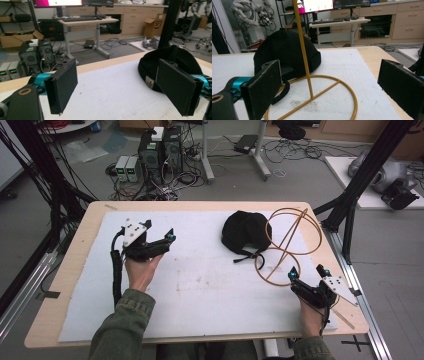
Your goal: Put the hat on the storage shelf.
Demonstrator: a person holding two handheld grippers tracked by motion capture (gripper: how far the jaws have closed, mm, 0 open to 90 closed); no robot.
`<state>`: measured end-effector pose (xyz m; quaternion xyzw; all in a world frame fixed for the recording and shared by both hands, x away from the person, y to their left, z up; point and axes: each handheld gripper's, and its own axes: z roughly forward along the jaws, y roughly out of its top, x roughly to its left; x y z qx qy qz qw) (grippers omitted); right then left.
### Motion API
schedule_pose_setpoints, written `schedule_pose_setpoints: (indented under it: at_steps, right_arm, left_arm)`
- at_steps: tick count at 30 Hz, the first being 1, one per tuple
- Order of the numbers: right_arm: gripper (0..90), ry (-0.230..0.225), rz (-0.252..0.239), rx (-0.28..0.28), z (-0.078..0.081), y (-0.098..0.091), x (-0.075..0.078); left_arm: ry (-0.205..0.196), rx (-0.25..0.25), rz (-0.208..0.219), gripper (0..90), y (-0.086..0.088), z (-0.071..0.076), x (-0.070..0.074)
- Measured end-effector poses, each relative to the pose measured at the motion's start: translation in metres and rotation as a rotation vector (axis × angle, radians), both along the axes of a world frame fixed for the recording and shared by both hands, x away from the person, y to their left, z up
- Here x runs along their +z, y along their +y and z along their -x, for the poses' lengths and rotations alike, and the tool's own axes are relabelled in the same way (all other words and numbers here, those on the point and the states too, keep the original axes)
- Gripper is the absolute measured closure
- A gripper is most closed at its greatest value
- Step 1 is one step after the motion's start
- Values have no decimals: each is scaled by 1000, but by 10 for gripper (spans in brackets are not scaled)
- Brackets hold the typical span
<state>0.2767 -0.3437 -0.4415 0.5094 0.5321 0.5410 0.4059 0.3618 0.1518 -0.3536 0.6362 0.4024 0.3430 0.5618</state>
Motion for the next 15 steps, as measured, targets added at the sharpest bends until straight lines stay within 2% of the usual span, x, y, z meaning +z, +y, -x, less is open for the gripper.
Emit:
schedule_pose_setpoints:
  at_steps: [5, 7, 10, 11, 15]
  right_arm:
    - [44, -1, 0, 2, 0, 0, 0]
    - [44, 0, 1, 3, 0, 0, 0]
    - [45, -1, 3, 5, 0, 0, 0]
    - [45, 0, 2, 3, -1, 0, 0]
    - [45, -2, 1, 5, -1, 0, 0]
  left_arm:
    - [18, -30, 7, 179, -13, -14, 5]
    - [31, -46, 19, 177, -22, -27, 8]
    - [24, -55, 21, 174, -28, -34, 12]
    - [21, -73, 34, 174, -35, -41, 15]
    - [27, -106, 33, 173, -45, -53, 17]
